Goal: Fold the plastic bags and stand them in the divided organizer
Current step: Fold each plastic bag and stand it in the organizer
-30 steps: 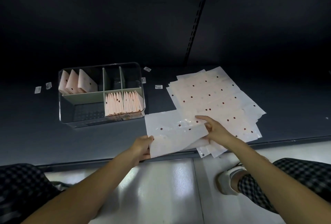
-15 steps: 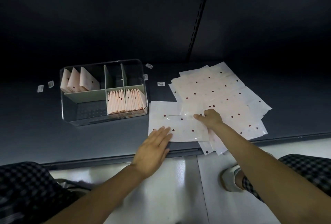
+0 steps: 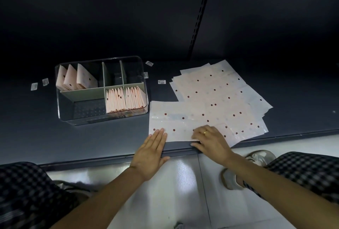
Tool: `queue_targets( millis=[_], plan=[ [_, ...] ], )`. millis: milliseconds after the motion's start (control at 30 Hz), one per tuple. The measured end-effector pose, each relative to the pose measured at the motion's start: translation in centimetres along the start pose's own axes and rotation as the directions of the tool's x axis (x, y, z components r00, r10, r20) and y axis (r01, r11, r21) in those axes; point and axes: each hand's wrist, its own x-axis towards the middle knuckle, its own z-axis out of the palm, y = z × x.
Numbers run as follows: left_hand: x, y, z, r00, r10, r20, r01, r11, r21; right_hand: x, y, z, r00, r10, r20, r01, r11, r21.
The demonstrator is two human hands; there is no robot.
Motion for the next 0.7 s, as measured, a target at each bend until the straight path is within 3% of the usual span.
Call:
queue_targets(
  millis=[133, 233, 333, 467, 567, 700],
  plan=[
    [0.1, 0.1, -0.4, 1.0, -0.01, -0.024, 0.009, 0.999, -0.04, -0.7, 0.7, -0.1, 0.999, -0.019, -0.026, 0.02, 1.0, 0.009],
    [0.2, -0.2, -0.9, 0.998, -0.027, -0.058, 0.017, 0.986, -0.166, -0.2, 0.7, -0.3, 0.999, -0.033, 0.038, 0.034, 0.999, -0.026],
    [0.6, -1.3, -2.4, 0.989, -0.048, -0.142, 0.001, 0.949, -0.315, 0.3, 0.8, -1.3, 0.976, 0.15, 0.16, -0.178, 0.967, 0.18],
    [1.0, -3.5, -3.9, 0.974, -0.143, -0.173, 0.045, 0.881, -0.47, 1.2, 1.9, -3.3, 0.864, 0.198, 0.463, -0.41, 0.809, 0.42],
    [1.2, -4.3, -4.0, 0.954, -0.276, -0.121, 0.152, 0.789, -0.595, 2.1, 2.6, -4.3, 0.816, 0.231, 0.529, -0.533, 0.656, 0.535],
    [2.3, -4.1, -4.1, 0.921, -0.389, -0.004, 0.233, 0.559, -0.796, 2.8, 3.6, -4.5, 0.734, 0.362, 0.575, -0.679, 0.386, 0.624]
  ],
)
